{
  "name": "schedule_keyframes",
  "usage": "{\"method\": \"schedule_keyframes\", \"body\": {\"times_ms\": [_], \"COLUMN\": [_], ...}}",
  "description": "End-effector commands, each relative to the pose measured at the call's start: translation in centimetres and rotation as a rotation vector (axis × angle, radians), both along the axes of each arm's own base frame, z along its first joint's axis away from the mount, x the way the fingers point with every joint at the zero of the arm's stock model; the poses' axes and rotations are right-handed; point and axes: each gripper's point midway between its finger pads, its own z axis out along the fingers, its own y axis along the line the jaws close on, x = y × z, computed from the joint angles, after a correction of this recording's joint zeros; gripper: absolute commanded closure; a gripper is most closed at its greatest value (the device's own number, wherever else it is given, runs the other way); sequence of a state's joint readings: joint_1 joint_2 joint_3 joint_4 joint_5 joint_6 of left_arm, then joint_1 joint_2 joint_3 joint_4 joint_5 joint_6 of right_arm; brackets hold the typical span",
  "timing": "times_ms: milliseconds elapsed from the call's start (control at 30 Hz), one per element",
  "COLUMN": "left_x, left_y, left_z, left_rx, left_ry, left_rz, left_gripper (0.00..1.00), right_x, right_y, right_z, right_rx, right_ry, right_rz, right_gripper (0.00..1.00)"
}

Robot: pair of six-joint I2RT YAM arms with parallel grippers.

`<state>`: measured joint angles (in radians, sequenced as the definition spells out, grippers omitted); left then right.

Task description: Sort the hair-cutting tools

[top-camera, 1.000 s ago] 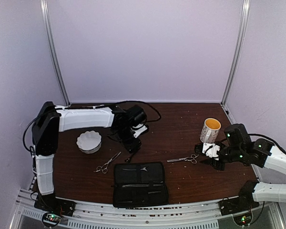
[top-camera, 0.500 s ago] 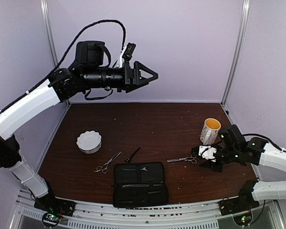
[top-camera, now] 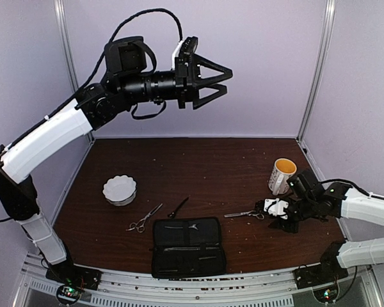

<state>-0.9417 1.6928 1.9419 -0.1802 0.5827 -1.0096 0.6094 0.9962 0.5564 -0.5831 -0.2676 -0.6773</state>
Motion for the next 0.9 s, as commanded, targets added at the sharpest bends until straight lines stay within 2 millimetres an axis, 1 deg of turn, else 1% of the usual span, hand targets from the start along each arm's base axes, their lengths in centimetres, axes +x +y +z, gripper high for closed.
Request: {"method": "schedule_keyframes", "body": {"times_ms": [0,133,267,300,333,367,400,433,500,600,667,700,733,767,867], "left_x": [-0.9,-0.8,-0.5,-0.6,-0.6,-0.5,-0.3,0.1,1.4,3.7,4.0,3.7,3.5,3.4,4.9], "left_y": [-0.2,-0.1,-0.1,-0.1,0.0,0.1,0.2,0.5,1.4,3.1,3.8,4.0,4.3,5.1,8.2], "left_z": [2.8,2.7,1.7,1.6,1.6,1.3,0.7,-0.3,-3.2,-9.0,-12.8,-14.4,-15.9,-16.7,-20.0], "left_rx": [-0.096,-0.082,-0.056,-0.056,-0.054,-0.041,-0.015,0.026,0.132,0.349,0.486,0.537,0.579,0.608,0.747], "left_ry": [-0.047,-0.068,-0.074,-0.078,-0.088,-0.104,-0.124,-0.147,-0.2,-0.292,-0.347,-0.371,-0.382,-0.393,-0.433], "left_rz": [-0.069,-0.053,-0.034,-0.037,-0.032,-0.017,0.004,0.035,0.136,0.266,0.257,0.226,0.214,0.224,0.352], "left_gripper": [0.29,0.29,0.26,0.17,0.05,0.02,0.02,0.02,0.02,0.02,0.02,0.02,0.02,0.02,0.02], "right_x": [0.6,0.6,0.6,0.6,0.6,0.5,0.5,0.5,0.5,0.7,0.8,0.8,0.8,0.8,0.8], "right_y": [-0.3,-0.2,-0.1,-0.1,-0.1,-0.1,-0.1,0.0,0.0,0.0,-0.1,-0.2,-0.2,-0.2,-0.1], "right_z": [0.7,0.9,1.2,1.3,1.4,1.5,1.6,1.8,2.2,3.1,3.7,4.1,4.5,4.9,6.1], "right_rx": [0.002,0.01,0.022,0.023,0.026,0.028,0.032,0.037,0.047,0.066,0.079,0.086,0.097,0.109,0.14], "right_ry": [-0.014,-0.017,-0.027,-0.029,-0.033,-0.036,-0.039,-0.043,-0.056,-0.087,-0.113,-0.125,-0.14,-0.154,-0.183], "right_rz": [-0.022,-0.019,-0.015,-0.015,-0.013,-0.012,-0.011,-0.01,-0.009,-0.015,-0.024,-0.028,-0.03,-0.033,-0.033], "right_gripper": [0.68,0.68,0.68,0.68,0.68,0.68,0.68,0.68,0.68,0.68,0.68,0.68,0.68,0.68,0.68]}}
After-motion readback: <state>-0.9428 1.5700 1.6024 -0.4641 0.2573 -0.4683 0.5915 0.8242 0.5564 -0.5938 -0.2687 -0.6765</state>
